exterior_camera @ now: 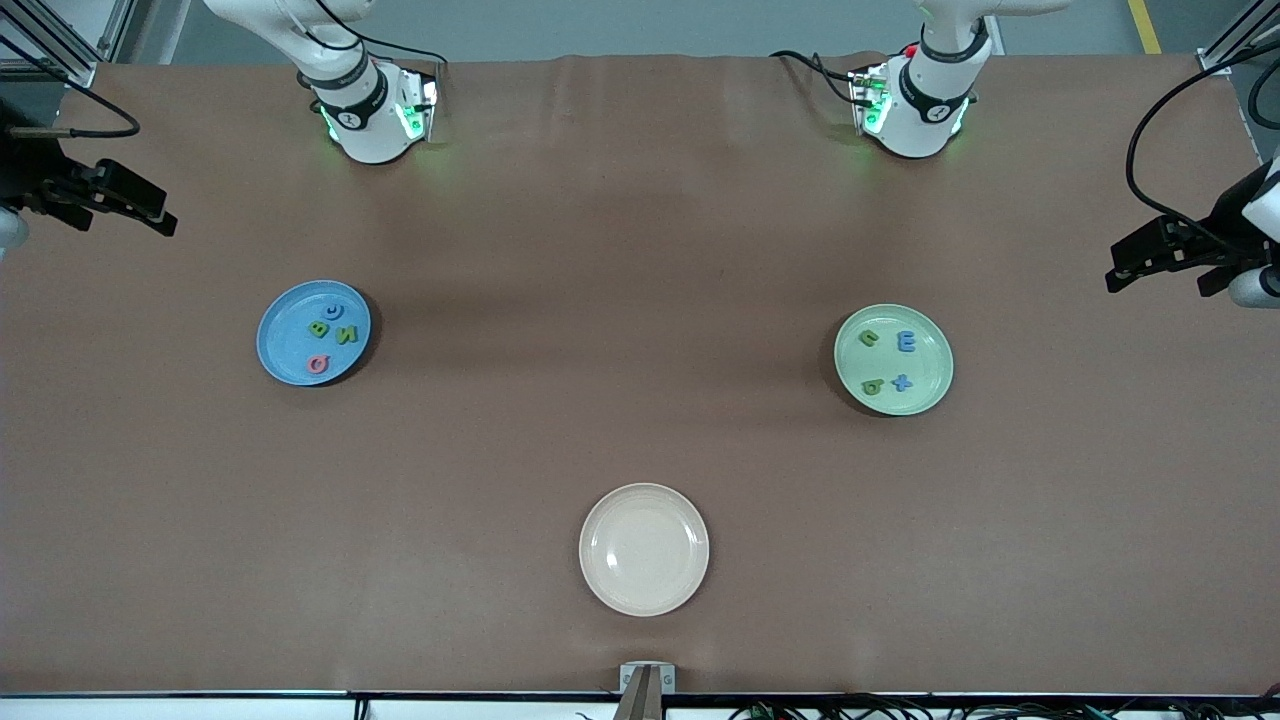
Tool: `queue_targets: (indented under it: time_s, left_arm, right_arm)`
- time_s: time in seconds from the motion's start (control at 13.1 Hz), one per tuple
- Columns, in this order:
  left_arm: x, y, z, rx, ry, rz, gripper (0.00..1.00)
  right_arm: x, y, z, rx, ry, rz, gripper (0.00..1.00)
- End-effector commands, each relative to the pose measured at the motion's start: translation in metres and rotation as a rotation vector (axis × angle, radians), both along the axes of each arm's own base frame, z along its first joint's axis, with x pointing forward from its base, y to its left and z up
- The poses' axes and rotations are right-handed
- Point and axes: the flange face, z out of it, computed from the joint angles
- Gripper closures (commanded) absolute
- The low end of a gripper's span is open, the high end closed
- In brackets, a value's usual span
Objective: Sort uppercase to blue plate, lowercase to green plate
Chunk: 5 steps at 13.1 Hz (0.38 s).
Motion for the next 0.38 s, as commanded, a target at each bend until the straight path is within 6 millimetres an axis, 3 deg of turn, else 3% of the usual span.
queue_targets:
  time_s: [0.0, 0.31]
  left_arm:
    - [-0.0051, -0.0023, 0.0064, -0.016, 0.003, 0.010, 0.00]
    - [-0.0049, -0.0015, 0.0066, -0.016, 0.001, 0.010, 0.00]
  right_arm:
    - [-0.0078, 0.0039, 0.0007, 0.011, -0.008, 0.013, 0.00]
    - [-0.0061, 0.0031, 0.0022, -0.002, -0.021, 0.032, 0.00]
